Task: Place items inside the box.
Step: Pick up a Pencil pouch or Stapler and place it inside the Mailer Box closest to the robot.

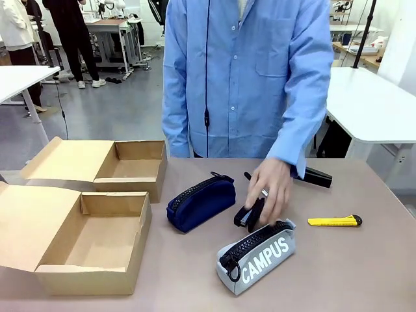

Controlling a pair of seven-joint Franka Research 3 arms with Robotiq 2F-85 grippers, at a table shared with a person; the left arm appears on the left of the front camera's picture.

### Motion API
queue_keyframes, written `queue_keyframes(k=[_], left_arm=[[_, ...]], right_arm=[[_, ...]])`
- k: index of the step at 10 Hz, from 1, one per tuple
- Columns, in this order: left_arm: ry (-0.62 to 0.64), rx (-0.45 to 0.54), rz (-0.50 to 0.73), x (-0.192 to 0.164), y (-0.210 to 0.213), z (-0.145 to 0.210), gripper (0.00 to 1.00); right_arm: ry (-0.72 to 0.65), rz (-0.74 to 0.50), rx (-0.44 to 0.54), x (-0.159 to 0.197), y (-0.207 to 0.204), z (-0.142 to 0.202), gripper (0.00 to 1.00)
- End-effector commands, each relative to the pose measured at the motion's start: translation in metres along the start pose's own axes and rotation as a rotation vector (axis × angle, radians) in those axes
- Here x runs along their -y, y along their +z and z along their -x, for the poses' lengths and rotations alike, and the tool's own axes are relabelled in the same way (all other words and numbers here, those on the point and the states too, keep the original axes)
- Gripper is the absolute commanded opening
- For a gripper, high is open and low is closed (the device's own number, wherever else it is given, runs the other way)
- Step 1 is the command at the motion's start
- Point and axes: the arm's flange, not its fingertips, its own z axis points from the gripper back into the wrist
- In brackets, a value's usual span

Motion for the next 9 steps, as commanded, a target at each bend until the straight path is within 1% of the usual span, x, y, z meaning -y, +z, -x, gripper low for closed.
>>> queue_keyframes(k=[1,2,3,5,6,7,9], left_arm=[[-0.024,0.018,0.027,0.0,0.0,-0.002,1.0],[-0.024,0.018,0.027,0.0,0.0,-0.002,1.0],[-0.024,0.018,0.027,0.0,0.0,-0.002,1.0],[-0.024,0.018,0.027,0.0,0.0,-0.002,1.0],[-0.024,0.018,0.027,0.0,0.0,-0.002,1.0],[-0.024,0.018,0.027,0.0,0.0,-0.002,1.0],[-0.024,0.018,0.027,0.0,0.0,-0.002,1.0]], right_arm=[[-0.261,0.051,0.273,0.072,0.064,0.071,1.0],[-0.369,0.085,0.368,0.092,0.078,0.095,1.0],[-0.439,0.094,0.422,0.108,0.08,0.113,1.0],[-0.504,0.032,0.516,0.134,0.071,0.139,1.0],[-0.549,0.022,0.541,0.141,0.065,0.142,1.0],[-0.544,0.08,0.453,0.124,0.081,0.153,1.0],[-0.544,0.08,0.453,0.124,0.081,0.153,1.0]])
